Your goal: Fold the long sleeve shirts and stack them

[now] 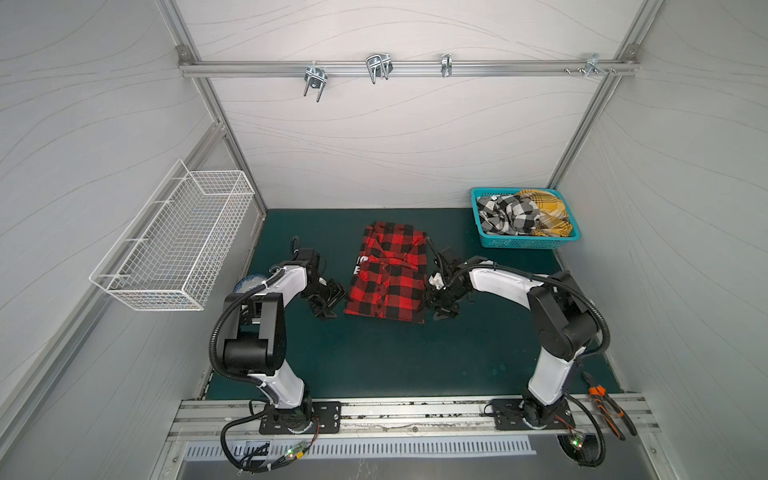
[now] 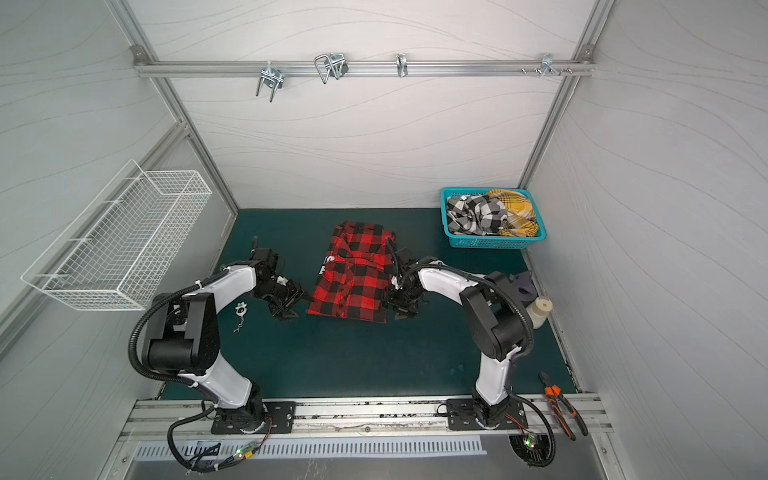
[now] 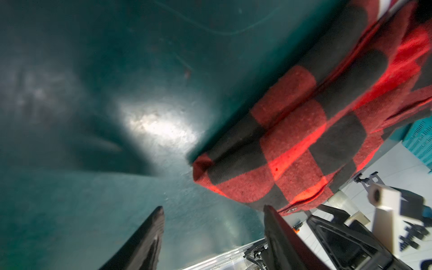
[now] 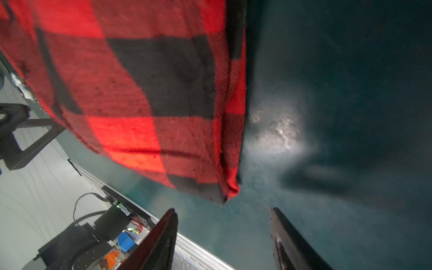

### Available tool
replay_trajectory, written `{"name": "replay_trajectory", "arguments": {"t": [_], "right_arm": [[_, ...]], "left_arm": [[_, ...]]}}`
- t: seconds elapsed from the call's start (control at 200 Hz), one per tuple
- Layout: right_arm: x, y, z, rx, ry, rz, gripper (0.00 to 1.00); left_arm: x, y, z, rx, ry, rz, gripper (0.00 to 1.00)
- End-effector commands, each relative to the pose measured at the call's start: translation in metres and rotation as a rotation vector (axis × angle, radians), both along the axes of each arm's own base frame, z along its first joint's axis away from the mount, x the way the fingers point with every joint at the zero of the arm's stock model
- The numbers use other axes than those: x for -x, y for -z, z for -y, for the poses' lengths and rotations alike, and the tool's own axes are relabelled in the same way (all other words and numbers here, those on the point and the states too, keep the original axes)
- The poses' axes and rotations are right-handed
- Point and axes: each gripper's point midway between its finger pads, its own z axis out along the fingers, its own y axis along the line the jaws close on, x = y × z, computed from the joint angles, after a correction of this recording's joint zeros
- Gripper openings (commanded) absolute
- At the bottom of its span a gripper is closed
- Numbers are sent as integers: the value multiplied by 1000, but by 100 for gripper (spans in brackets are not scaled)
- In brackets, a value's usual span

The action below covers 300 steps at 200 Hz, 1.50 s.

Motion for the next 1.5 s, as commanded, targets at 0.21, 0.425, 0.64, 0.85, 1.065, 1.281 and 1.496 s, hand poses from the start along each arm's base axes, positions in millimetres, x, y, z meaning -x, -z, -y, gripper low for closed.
{"name": "replay_trajectory", "arguments": {"t": [0.21,0.425,0.64,0.85,1.065,1.281,1.496], "right_arm": [[0,32,-25,-29,52,-33,49],[2,40,-22,22,73,-32,32],[-1,27,-6,74,83,-6,12],[15,11,28,125,81,-28,5],[44,4,68,171,90,-50,39],[59,-12,89,150,116,-29,63],[69,-4,82,88,114,-69,58]], "left_arm": [[-6,26,1,16,-11,-11,63],[4,41,3,-10,14,-65,58],[10,46,17,-8,54,-91,33],[41,26,60,8,170,-60,21],[89,0,88,38,271,-18,46],[98,-10,80,24,251,19,62],[80,-3,77,34,210,22,63]]}}
